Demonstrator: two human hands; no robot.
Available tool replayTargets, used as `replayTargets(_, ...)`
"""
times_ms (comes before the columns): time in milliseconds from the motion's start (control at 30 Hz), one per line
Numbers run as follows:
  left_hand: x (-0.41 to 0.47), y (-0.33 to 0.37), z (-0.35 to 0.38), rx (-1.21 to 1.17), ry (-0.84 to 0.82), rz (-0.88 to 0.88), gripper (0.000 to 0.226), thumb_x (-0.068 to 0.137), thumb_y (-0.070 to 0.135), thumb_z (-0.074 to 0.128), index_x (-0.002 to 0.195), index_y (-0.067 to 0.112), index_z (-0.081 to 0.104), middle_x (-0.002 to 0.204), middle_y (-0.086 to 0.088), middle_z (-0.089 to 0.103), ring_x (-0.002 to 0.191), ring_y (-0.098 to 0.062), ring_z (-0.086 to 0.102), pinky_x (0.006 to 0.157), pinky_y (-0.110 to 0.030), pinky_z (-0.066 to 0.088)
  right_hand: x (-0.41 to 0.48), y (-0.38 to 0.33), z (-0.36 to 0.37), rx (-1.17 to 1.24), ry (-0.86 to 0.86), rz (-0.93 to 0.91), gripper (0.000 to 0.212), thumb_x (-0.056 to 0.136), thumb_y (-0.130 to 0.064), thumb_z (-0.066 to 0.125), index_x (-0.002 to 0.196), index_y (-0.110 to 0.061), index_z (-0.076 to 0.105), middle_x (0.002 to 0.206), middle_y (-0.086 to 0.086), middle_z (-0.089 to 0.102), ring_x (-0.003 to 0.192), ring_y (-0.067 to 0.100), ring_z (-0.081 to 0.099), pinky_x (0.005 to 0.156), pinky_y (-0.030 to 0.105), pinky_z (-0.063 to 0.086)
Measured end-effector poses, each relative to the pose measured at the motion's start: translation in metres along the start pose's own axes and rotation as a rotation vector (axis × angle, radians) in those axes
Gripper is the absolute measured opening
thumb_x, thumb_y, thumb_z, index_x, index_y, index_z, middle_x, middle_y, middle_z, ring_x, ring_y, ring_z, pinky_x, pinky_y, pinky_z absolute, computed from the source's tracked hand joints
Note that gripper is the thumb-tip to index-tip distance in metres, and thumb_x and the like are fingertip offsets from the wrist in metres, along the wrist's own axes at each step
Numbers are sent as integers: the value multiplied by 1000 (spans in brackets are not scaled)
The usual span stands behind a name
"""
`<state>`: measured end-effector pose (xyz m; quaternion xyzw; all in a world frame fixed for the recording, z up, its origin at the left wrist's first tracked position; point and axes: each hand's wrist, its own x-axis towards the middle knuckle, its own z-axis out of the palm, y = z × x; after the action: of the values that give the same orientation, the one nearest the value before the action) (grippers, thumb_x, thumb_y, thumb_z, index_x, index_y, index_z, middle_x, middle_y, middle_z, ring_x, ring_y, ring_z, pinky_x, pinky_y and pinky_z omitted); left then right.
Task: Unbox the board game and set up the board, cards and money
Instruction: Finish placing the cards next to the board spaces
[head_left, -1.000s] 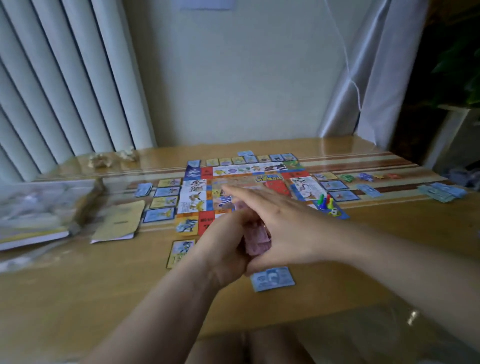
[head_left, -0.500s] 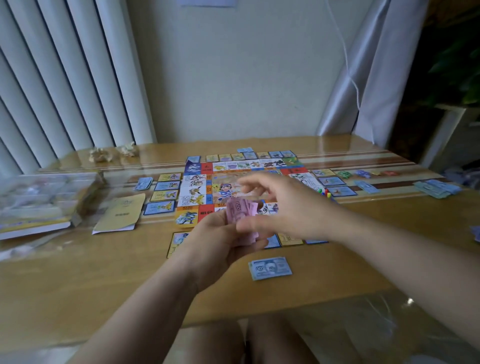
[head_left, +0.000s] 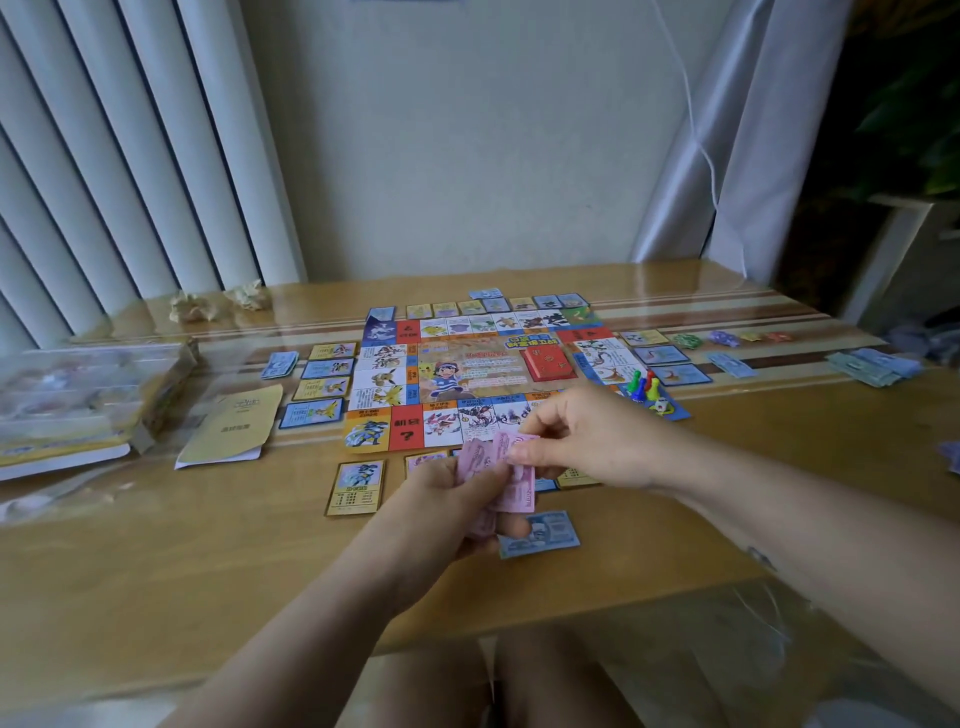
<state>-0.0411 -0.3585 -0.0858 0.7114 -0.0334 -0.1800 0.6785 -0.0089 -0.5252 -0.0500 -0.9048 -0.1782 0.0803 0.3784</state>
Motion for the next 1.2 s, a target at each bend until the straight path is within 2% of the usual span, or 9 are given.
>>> replayTargets(100, 1, 0, -1, 95, 32, 24, 17, 96, 25, 53, 91, 10, 62, 62, -4, 67, 52, -5, 57, 58, -23, 45, 0, 3, 4, 50, 40, -11, 10, 86, -27, 68, 78, -33, 67, 76, -17, 66, 71, -6, 60, 74, 20, 50)
replayTargets(233, 5, 0, -2, 148, 84, 68, 18, 94, 24, 57, 86, 9, 63, 61, -5, 64, 53, -10, 52, 58, -26, 43, 5, -2, 2, 60, 93, -49, 14, 87, -15, 67, 89, -29, 64, 72, -5, 60, 62, 3, 53, 65, 21, 45)
replayTargets(367, 6, 5, -14, -199, 188, 22, 18, 93, 23, 56, 98, 6, 63, 67, -1, 64, 50, -9, 54, 48, -20, 44, 1, 3, -9, 66, 147, -19, 20, 94, -8, 52, 96, -28, 56, 88, 7, 64, 73, 23, 55, 68, 31, 40)
replayTargets(467, 8, 9, -22, -468, 231, -42, 15, 96, 18, 49, 94, 9, 61, 65, -3, 63, 47, -9, 53, 42, -18, 41, -12, 12, 7, 94, 176, 15, 28, 91, -4, 53, 80, -27, 65, 78, -4, 65, 73, 12, 57, 68, 28, 44)
replayTargets(633, 10, 7, -23, -571, 193, -86, 24, 98, 6, 40, 88, 1, 61, 72, -8, 67, 56, -11, 63, 53, -22, 52, -27, 32, 45, -18, 364, 44, 16, 78, -26, 75, 69, -34, 66, 60, -22, 61, 60, -2, 52, 58, 18, 41)
replayTargets(733, 10, 6, -20, -595, 164, -59, 17, 98, 2, 42, 95, -1, 58, 73, -9, 71, 63, -14, 69, 56, -24, 57, -29, 41, 51, -366, 361, 11, 22, 75, -44, 74, 65, -37, 56, 64, -24, 52, 76, -1, 46, 78, 29, 35)
replayTargets(867, 14, 6, -16, -609, 134, -29, 14, 96, 0, 45, 99, -2, 58, 75, -9, 73, 67, -15, 71, 57, -23, 58, -29, 45, 45, -514, 367, -8, 28, 72, -57, 71, 65, -34, 55, 77, -20, 46, 83, 1, 40, 83, 29, 28)
replayTargets(1033, 25, 10, -9, -517, 28, -32, 20, 93, 2, 49, 110, -5, 57, 79, -11, 70, 68, -15, 69, 60, -21, 56, -19, 36, 18, -32, 442, -50, 22, 82, -41, 66, 71, -21, 65, 72, -10, 56, 69, -2, 50, 69, 20, 38)
replayTargets(1200, 45, 34, 11, -219, -27, 32, 16, 90, 7, 57, 106, 6, 61, 78, -6, 73, 75, -12, 70, 64, -20, 55, 0, 15, -27, 242, 243, 60, 30, 78, -43, 70, 85, -13, 67, 81, 1, 68, 74, 9, 63, 74, 27, 51)
